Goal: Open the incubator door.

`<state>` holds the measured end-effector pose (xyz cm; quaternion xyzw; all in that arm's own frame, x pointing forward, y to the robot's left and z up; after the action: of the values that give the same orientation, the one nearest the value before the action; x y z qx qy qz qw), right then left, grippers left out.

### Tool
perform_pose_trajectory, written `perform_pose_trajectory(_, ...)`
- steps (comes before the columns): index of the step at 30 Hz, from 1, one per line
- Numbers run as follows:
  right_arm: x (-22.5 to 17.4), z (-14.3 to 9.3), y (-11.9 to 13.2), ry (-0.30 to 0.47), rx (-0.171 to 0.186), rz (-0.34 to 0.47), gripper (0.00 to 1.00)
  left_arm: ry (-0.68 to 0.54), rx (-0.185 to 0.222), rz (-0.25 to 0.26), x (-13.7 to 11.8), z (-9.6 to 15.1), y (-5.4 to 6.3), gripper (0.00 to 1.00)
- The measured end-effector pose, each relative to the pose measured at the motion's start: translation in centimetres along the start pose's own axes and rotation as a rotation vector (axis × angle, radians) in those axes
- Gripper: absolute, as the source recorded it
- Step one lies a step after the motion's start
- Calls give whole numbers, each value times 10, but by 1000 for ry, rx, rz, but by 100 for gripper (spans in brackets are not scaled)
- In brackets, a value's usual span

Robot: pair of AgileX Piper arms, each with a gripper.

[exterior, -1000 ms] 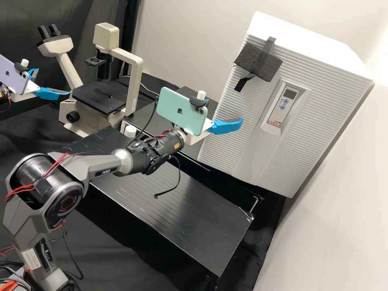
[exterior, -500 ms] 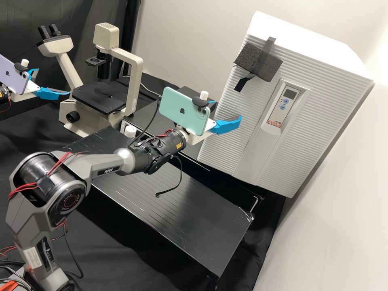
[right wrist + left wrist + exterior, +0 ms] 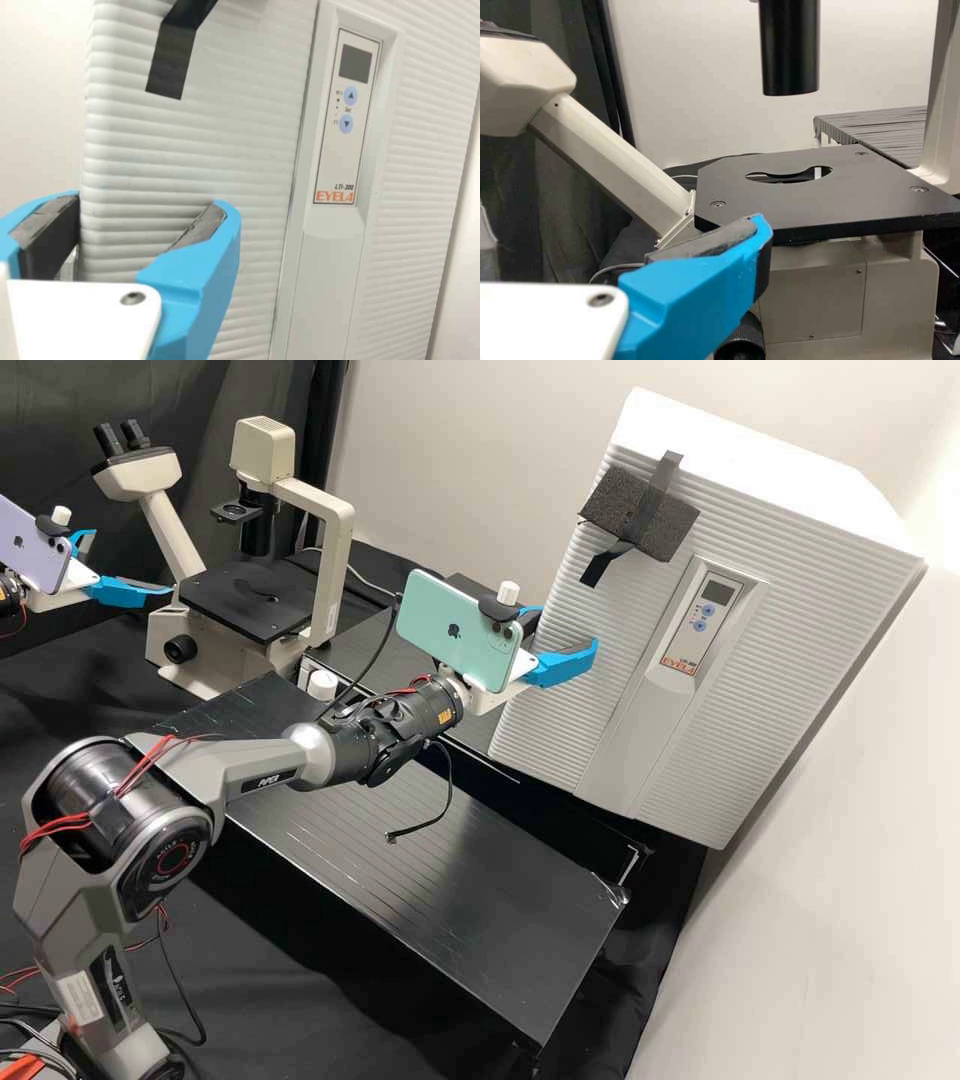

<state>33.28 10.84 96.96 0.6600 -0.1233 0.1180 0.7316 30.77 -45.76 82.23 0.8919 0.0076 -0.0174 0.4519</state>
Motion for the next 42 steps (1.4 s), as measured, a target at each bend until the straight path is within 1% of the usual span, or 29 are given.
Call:
perform_pose_trajectory(9, 0, 1, 1, -5, -6, -1, 0, 0, 0, 0, 0, 0, 0, 100)
perform_pose_trajectory(11, 0, 2, 2, -5, -15, 1, 0, 0, 0, 0, 0, 0, 0, 100)
perform_pose_trajectory(18, 0, 5, 5, -8, -29, -6, 0, 0, 0, 0, 0, 0, 0, 100)
perform_pose_trajectory(30, -1, 8, 9, -6, -31, -14, 0, 0, 0, 0, 0, 0, 0, 100)
perform_pose_trajectory(35, -1, 9, 10, -2, -39, -18, 0, 0, 0, 0, 0, 0, 0, 100)
perform_pose_trajectory(41, -1, 9, 11, 1, -35, -18, 0, 0, 0, 0, 0, 0, 0, 100)
perform_pose_trajectory(42, -1, 9, 11, 2, -40, -19, 0, 0, 0, 0, 0, 0, 0, 100)
